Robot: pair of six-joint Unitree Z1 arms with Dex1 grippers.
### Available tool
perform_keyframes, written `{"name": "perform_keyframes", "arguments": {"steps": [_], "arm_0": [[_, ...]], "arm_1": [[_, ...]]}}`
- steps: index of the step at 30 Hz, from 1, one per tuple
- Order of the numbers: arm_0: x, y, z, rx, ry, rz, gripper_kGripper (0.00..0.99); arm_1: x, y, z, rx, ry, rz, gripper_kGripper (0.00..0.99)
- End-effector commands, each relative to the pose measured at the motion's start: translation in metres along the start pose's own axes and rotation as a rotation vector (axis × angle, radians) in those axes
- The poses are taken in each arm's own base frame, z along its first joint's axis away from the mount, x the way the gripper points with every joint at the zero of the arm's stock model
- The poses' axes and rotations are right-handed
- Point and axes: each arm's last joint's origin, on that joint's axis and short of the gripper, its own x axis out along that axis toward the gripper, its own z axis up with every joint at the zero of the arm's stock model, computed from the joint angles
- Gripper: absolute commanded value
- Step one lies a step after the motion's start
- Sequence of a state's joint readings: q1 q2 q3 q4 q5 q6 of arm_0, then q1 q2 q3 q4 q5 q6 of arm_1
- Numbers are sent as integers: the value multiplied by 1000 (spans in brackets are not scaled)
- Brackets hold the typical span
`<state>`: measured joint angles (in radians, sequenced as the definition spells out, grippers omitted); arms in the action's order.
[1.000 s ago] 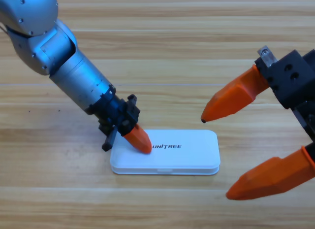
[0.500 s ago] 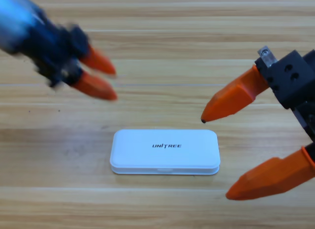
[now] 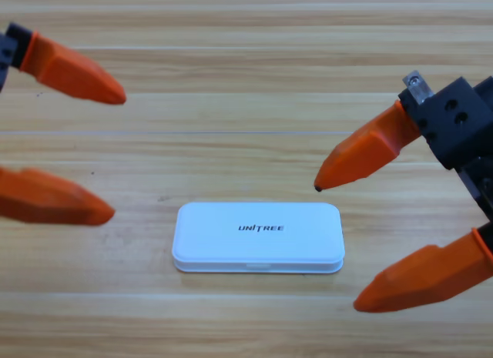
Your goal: Clean up eraser and pencils
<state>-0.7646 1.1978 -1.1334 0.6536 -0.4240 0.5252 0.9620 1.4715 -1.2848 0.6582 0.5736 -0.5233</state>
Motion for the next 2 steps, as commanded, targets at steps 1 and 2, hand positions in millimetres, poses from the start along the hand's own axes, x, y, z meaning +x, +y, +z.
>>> {"name": "perform_keyframes", "arguments": {"steps": [1, 2], "arm_0": [[5, -9, -9, -2, 23, -40, 990], [4, -9, -9, -3, 22, -38, 990]], "arm_1": [[10, -14, -4, 28, 0, -1, 917], [10, -14, -4, 29, 1, -1, 917]]}}
